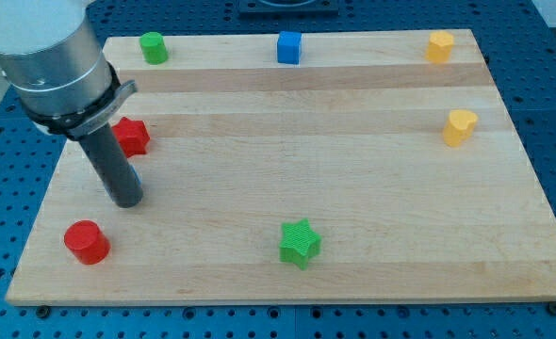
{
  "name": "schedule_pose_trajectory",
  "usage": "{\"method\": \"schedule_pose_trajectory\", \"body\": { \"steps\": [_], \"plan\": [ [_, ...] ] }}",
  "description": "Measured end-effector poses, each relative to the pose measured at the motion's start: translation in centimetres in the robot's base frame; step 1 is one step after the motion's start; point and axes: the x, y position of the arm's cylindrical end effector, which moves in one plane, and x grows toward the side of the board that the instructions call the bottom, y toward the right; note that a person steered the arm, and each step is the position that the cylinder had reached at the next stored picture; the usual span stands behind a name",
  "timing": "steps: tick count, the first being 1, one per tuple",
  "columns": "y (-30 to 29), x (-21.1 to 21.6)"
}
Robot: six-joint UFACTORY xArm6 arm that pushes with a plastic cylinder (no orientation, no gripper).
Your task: Move the green star below the triangle
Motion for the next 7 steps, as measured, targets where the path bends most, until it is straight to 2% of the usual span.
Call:
{"method": "schedule_pose_trajectory", "body": {
  "steps": [4, 5, 7],
  "plan": [
    [-0.2, -2.3],
    [2.1, -2.3],
    [12.6, -2.3]
  ]
}}
